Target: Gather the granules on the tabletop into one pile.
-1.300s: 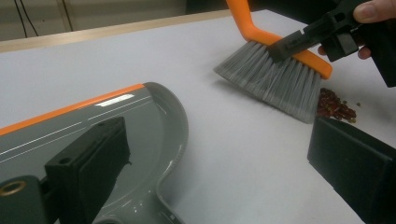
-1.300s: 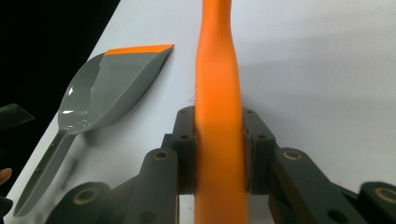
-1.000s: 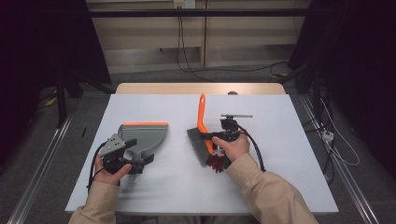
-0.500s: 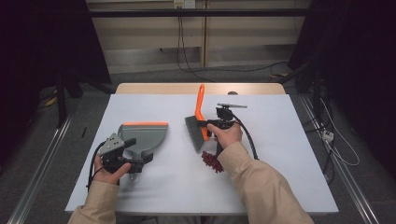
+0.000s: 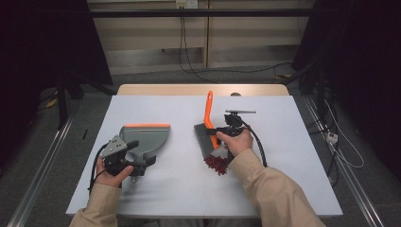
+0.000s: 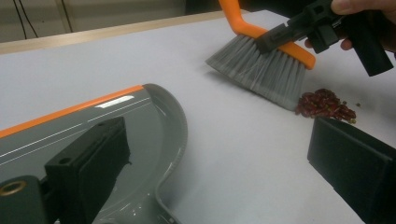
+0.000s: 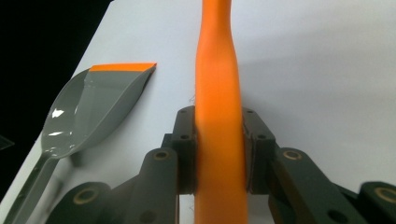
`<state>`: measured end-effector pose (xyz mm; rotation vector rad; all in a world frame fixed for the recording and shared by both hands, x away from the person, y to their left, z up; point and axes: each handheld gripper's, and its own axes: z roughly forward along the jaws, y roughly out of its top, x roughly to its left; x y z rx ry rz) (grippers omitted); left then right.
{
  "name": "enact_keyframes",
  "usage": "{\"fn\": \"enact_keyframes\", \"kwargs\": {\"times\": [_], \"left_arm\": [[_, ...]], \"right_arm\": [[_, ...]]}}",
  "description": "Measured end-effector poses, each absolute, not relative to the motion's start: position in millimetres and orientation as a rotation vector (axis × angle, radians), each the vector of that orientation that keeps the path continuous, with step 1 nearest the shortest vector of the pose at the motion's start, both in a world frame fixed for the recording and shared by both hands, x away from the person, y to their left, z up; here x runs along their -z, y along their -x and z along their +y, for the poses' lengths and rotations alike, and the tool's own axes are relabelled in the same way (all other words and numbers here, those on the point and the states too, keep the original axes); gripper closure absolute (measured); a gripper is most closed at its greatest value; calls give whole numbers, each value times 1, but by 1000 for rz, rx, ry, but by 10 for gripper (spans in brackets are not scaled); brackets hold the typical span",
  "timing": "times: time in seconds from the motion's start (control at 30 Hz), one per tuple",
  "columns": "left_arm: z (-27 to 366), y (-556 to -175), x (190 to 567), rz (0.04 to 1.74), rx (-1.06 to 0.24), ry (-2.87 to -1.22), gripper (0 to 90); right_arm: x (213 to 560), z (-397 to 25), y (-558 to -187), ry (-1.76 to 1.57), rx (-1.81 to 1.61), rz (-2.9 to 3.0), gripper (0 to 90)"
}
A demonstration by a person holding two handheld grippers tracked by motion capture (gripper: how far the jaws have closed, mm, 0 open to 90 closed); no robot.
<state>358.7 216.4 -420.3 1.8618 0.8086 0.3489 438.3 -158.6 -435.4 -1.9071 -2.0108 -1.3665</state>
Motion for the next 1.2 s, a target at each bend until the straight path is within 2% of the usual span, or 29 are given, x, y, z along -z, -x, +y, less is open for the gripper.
{"fn": "enact_keyframes", "kwargs": {"times": [0.67,0.97,1.2], "left_arm": [[213,-358,420,808,-350,-1863,52],[214,-359,420,806,-348,-1873,52],[215,-358,420,806,-344,-1875,52]], "right_arm": [[426,-165,-412,1853,1383,-2003,713],[413,-146,-415,1797,1437,-1969,713],[433,-130,-408,1766,1303,-2062,713]]}}
